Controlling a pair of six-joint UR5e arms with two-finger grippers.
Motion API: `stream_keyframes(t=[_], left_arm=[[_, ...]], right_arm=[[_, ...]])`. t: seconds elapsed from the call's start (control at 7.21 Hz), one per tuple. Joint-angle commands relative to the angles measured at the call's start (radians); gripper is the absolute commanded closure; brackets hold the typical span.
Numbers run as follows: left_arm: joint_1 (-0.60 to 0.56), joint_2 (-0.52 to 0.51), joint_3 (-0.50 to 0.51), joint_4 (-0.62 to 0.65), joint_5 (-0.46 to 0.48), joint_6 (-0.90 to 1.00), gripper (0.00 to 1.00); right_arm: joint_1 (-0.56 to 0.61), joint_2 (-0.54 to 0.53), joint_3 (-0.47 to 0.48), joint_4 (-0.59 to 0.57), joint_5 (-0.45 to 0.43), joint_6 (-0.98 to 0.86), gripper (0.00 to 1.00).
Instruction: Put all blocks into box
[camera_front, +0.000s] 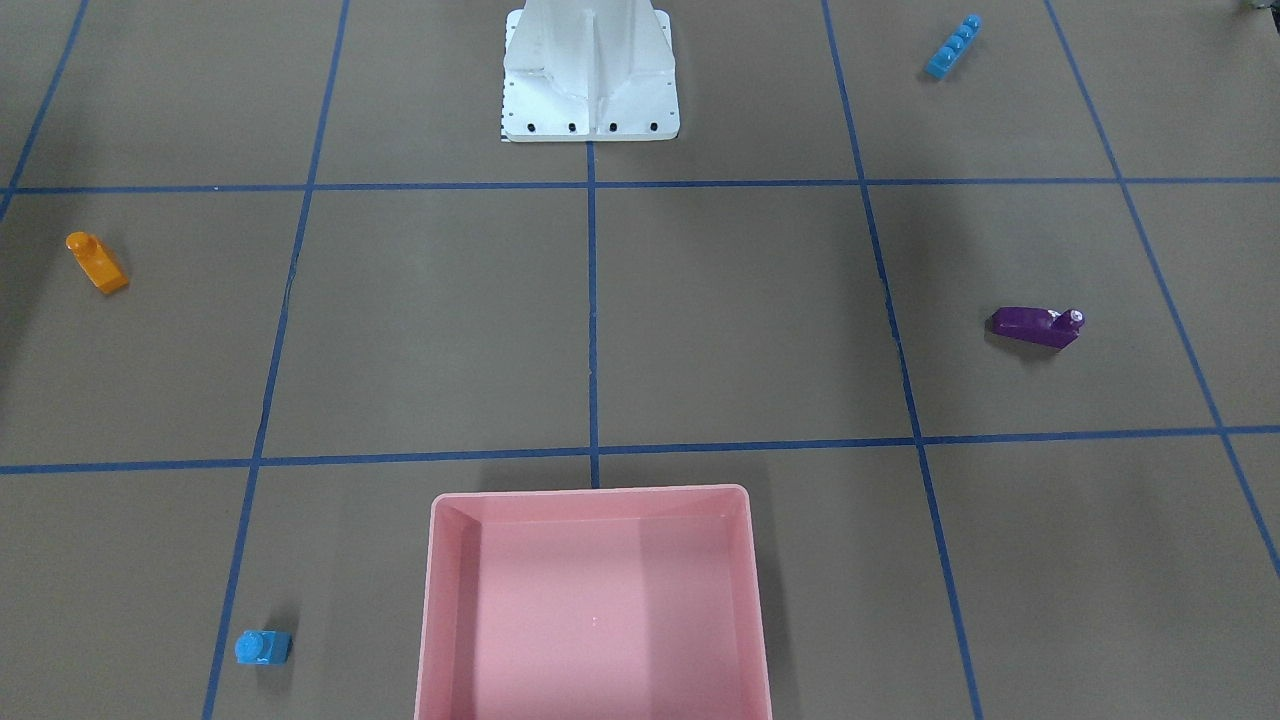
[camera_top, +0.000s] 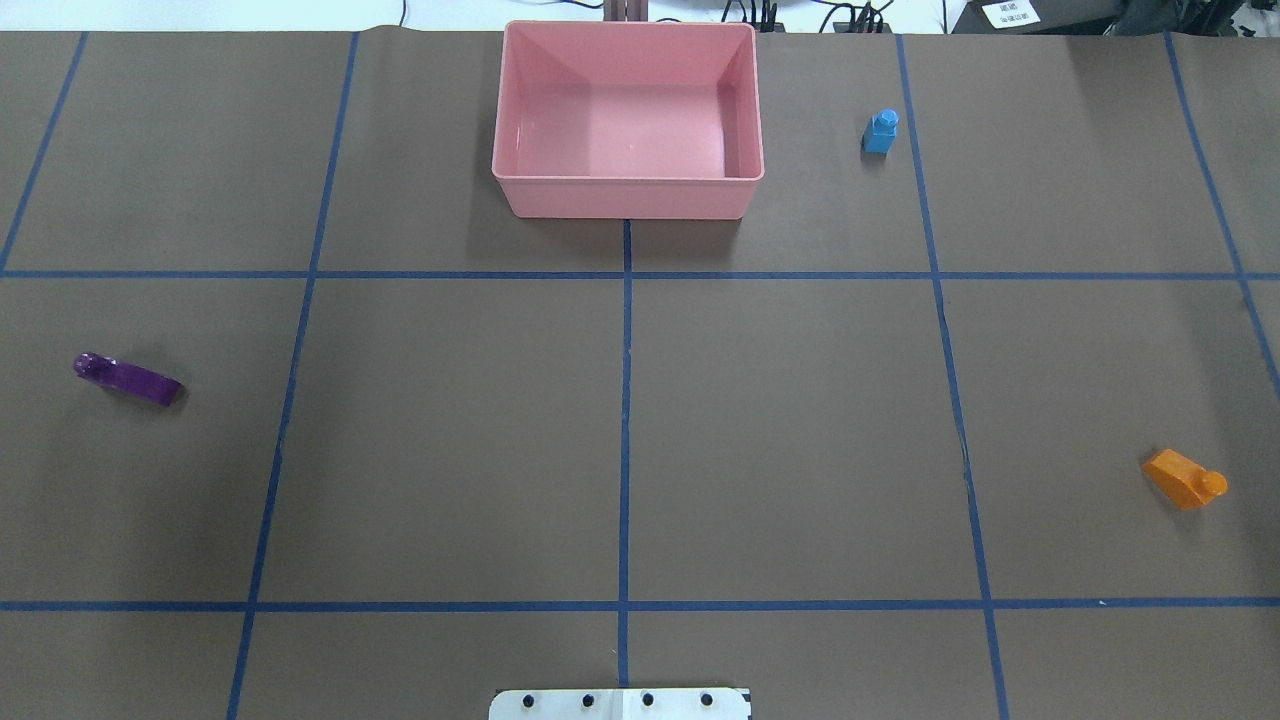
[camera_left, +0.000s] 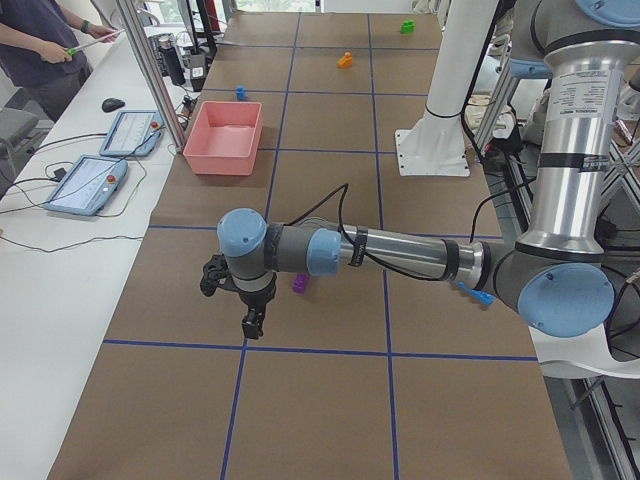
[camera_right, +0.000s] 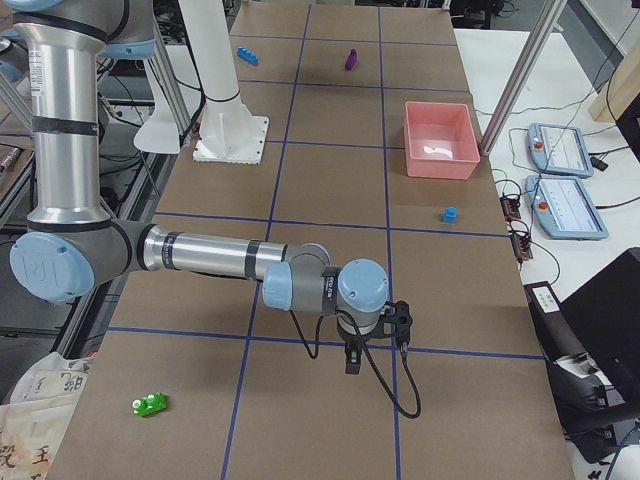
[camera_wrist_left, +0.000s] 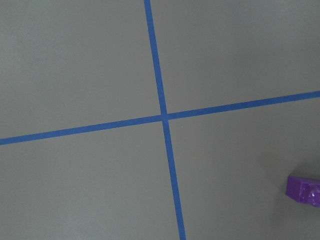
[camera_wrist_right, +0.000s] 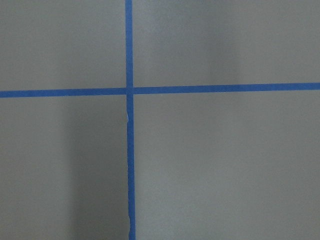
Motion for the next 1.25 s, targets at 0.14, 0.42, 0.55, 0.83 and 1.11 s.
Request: stream_keyframes(t=[0.14,0.42,0.55,0.83,1.11], left_arm=[[-0.021,-0.004,0.0,0.002,0.0,-0.003,0.0],[-0.026,-0.006,-0.003,-0.001,0.0,-0.002,0.0],[-0.025,-0.012,-0.04,-0.009,-0.009,-0.008,0.0],[-0.018,-0.015,-0.074,-0.038,-0.005,-0.012,0.0],[-0.002,-0.035,-0.078,-0.04,-0.012,-0.018,0.0]], right_arm=[[0.0,0.017,0.012,0.002,0.003,0.0,0.0],[-0.003,0.018,0.084,0.003,0.002,0.001,0.0],[-0.021,0.064,0.124,-0.004,0.003,-0.001,0.0],[-0.095,0.078,0.143,0.002,0.008,0.02,0.0],[-0.309,0.095,0.167,0.223,0.025,0.185,0.01]])
